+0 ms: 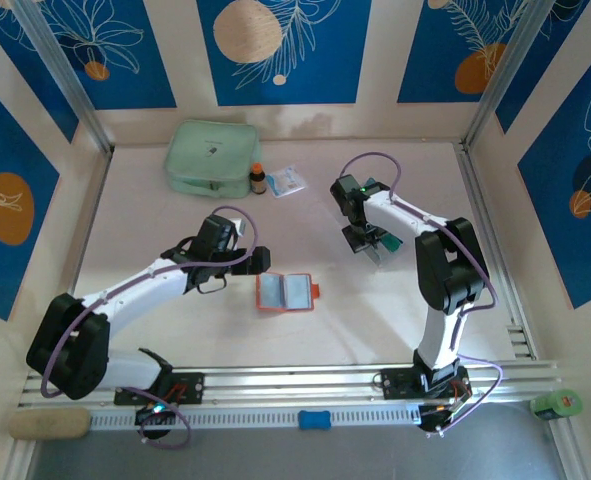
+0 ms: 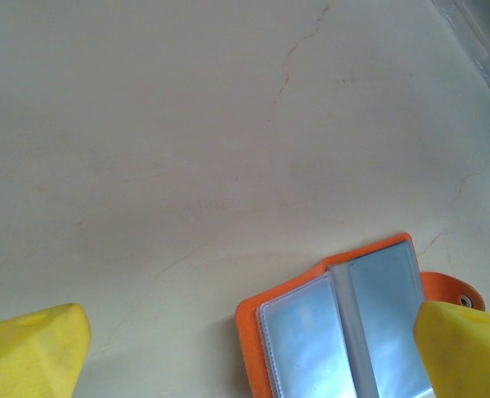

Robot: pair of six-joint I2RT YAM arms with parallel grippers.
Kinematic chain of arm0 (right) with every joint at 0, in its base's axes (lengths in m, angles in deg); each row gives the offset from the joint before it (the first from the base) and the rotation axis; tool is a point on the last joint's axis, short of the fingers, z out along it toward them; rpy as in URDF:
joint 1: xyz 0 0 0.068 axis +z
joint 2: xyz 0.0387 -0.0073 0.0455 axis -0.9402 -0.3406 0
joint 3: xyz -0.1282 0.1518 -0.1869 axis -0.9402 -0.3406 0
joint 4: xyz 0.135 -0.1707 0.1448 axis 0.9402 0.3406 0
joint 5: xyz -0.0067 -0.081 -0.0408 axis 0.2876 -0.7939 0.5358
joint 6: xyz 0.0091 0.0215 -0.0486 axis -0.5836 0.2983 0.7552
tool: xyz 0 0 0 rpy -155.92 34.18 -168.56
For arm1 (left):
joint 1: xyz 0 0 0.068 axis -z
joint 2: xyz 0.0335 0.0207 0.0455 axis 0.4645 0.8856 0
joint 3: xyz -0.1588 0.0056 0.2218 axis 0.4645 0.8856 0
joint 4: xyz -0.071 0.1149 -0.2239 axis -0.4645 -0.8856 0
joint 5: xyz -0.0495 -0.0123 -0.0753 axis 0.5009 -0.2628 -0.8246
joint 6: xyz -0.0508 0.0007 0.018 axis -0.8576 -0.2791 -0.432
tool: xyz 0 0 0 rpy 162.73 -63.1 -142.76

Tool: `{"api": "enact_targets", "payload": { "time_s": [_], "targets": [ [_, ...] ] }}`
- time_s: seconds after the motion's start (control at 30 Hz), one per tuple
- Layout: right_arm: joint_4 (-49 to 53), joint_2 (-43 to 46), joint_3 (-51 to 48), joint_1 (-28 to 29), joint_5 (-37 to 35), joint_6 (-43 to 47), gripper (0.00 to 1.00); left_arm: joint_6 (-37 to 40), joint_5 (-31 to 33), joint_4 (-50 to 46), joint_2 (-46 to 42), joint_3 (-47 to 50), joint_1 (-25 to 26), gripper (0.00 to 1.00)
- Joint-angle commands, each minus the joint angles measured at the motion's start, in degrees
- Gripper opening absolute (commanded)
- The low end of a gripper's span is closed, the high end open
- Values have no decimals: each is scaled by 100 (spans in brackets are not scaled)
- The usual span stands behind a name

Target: Put the credit cards into the card holder

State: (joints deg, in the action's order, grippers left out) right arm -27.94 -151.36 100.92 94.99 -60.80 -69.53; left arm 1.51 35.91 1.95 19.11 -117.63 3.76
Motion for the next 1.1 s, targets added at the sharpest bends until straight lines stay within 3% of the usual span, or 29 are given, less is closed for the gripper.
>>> {"api": "enact_targets", "payload": {
  "time_s": [0.0, 0.4, 0.63, 0.83, 1.07],
  "targets": [
    [3, 221, 76, 10, 185, 156, 0, 121, -73, -44, 57, -125, -94, 100],
    [504, 751, 900, 411, 202, 95, 0, 328, 88, -167, 103, -302, -103, 100],
    [314, 1249, 1038, 572, 1282, -697, 0, 626, 274, -482, 186, -489, -105, 100],
    [-1014, 2013, -56, 551, 2963, -2062, 0, 703, 344, -630, 222, -444, -96, 100],
    [-3819, 2781, -2287, 514, 4447, -4089, 0, 680, 282, -698, 388, -328, 41, 100]
  ]
}}
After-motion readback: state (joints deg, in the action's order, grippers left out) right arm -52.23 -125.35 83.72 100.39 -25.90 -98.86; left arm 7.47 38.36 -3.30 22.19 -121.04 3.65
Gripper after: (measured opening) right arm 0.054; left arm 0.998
